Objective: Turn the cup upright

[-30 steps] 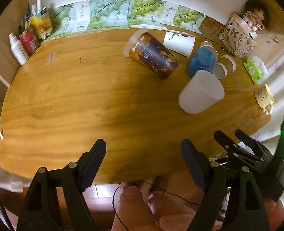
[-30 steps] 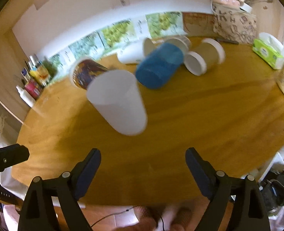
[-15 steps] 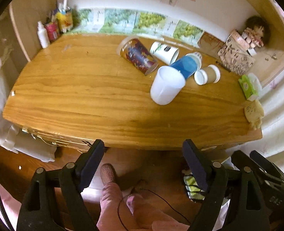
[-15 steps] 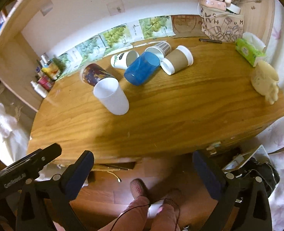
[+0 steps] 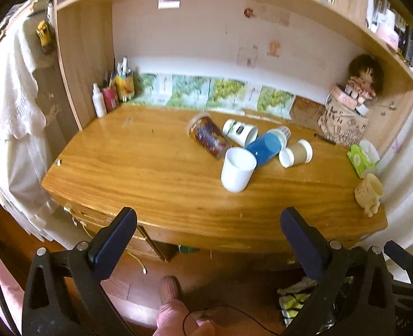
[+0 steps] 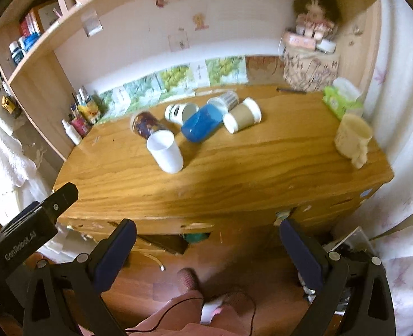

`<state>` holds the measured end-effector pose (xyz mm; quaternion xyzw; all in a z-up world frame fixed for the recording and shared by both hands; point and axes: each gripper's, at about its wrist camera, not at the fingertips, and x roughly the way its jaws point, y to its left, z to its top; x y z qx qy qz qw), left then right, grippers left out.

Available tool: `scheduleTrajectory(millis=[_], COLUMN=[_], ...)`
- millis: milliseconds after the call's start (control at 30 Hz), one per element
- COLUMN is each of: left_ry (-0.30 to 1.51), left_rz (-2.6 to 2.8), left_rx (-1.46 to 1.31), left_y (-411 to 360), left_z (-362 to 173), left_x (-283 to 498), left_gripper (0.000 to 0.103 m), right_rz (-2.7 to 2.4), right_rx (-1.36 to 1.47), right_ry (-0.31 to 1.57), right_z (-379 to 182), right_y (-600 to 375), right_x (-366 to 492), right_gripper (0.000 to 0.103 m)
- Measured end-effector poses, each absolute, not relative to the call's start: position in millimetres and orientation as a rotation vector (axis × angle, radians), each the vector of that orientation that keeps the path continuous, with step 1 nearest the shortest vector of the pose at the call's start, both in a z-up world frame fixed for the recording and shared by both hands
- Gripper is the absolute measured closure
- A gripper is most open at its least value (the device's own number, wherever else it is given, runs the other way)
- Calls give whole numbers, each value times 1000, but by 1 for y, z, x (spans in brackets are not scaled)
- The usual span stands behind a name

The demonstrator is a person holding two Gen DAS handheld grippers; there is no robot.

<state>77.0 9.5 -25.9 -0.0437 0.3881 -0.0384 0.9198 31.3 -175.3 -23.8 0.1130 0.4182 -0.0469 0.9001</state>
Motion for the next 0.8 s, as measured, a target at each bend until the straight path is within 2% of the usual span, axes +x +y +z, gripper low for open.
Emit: scheduleTrajectory(millis=[467,800], left_ry=[542,501], left_rz=[-46,-3], left_rx=[-59,-34], left_y=[-8,-15], left_z=[6,12], left_x=[43,41], left_gripper=[0,0], right_rz=[-68,-30], right_rx=[202,177], right_ry=[727,657], right_z=[-7,0], right_y=[-189,-193], right_x=[25,21], right_gripper=[0,0])
